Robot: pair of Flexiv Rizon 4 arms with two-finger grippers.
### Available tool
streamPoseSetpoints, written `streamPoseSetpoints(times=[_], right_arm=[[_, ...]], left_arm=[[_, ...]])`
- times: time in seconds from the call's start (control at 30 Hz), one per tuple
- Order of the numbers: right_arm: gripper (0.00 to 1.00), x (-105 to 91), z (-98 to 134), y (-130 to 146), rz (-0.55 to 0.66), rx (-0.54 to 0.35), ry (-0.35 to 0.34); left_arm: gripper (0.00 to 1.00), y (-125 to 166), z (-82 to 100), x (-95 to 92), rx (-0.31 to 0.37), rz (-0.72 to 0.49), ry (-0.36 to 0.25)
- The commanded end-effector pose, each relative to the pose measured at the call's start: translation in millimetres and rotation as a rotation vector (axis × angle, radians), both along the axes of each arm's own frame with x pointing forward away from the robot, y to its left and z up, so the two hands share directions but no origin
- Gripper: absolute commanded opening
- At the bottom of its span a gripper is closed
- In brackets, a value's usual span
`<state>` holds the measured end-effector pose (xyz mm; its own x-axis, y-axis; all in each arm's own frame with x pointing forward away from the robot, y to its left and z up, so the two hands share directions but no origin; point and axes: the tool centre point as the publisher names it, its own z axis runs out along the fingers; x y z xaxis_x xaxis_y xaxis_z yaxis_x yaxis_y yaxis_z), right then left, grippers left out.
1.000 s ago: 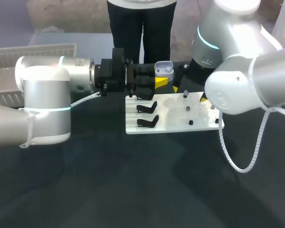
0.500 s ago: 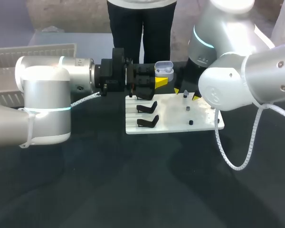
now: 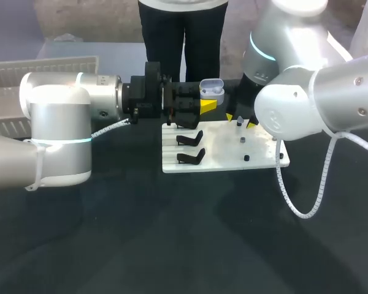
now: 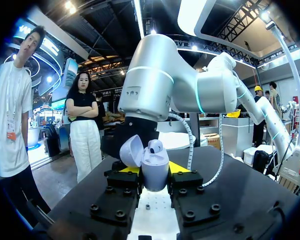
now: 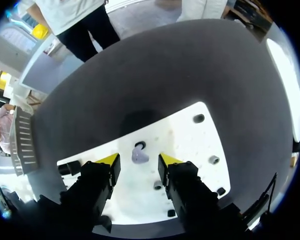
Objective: Pick up each earbud case from the left stands, insert the matching earbuds, close the lid, and place the case in the box.
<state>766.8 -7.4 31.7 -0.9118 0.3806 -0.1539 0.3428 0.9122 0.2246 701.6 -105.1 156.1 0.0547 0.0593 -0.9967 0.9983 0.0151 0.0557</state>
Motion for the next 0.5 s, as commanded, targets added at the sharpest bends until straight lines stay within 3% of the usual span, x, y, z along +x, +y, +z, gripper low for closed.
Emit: streamPoseSetpoints(times=[0.03, 0.5], right_arm=[[0.44, 3.1, -0.8, 1.0, 0.002, -0.001, 0.002], [0.39, 2.8, -2.3, -1.9, -0.005, 0.005, 0.008]], left_arm=[[0.0, -0.3, -1.0, -1.3, -0.004, 0.006, -0.005], [0.0, -0.3, -1.0, -1.3, -0.004, 0.006, -0.005]])
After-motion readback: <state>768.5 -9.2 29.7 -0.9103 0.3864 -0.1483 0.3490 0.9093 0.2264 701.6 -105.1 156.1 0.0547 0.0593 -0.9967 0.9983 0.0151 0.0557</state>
